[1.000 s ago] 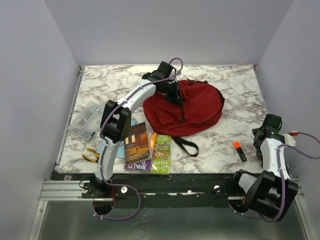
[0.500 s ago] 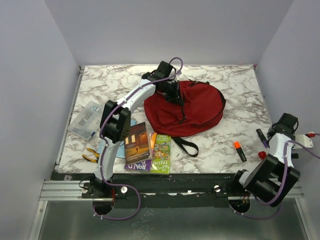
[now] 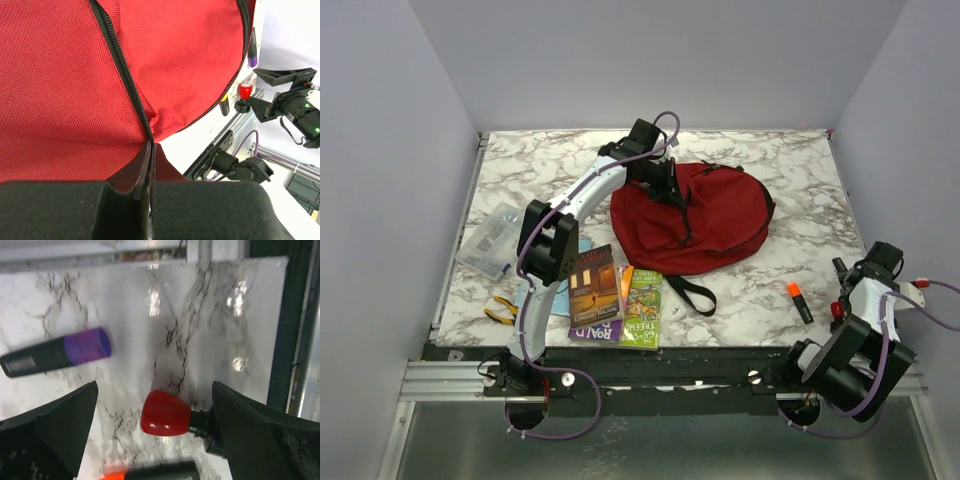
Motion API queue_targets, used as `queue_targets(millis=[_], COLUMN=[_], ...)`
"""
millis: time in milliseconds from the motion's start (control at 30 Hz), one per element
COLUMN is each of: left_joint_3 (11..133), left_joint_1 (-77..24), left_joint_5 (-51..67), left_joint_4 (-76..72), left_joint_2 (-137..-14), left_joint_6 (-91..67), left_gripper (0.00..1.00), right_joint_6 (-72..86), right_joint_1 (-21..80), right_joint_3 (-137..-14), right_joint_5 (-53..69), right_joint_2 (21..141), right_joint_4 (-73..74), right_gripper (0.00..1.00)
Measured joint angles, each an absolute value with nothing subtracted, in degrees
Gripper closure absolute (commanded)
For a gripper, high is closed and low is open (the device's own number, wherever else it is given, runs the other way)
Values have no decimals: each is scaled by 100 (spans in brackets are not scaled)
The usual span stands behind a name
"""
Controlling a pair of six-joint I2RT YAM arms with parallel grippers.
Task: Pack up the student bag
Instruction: Move the personal item to the center of the board.
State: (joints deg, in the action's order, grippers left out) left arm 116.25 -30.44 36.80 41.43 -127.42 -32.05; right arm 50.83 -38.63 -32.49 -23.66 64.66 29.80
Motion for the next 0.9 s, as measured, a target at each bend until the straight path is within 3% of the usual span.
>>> queue_targets(millis=[400, 600, 900], left_joint_3=[11625, 11625, 11625], left_joint_1=[-2963, -2963, -2969], left_joint_5=[3793, 3798, 3800], left_joint_4=[4143, 4136, 4123], left_joint_2=[-12744, -12744, -12744], left_joint_6=[-3240, -3245, -3247], left_gripper=[100, 100, 100], right_joint_6=[4895, 4932, 4945], right_joint_1=[-3144, -2016, -1645], right_joint_3=[-3122, -3122, -3238], right_joint_5=[-1249, -1295, -1470], right_joint_2=[6407, 6580, 6836], right_joint_4=[3048, 3124, 3194], right_gripper=[0, 0, 0])
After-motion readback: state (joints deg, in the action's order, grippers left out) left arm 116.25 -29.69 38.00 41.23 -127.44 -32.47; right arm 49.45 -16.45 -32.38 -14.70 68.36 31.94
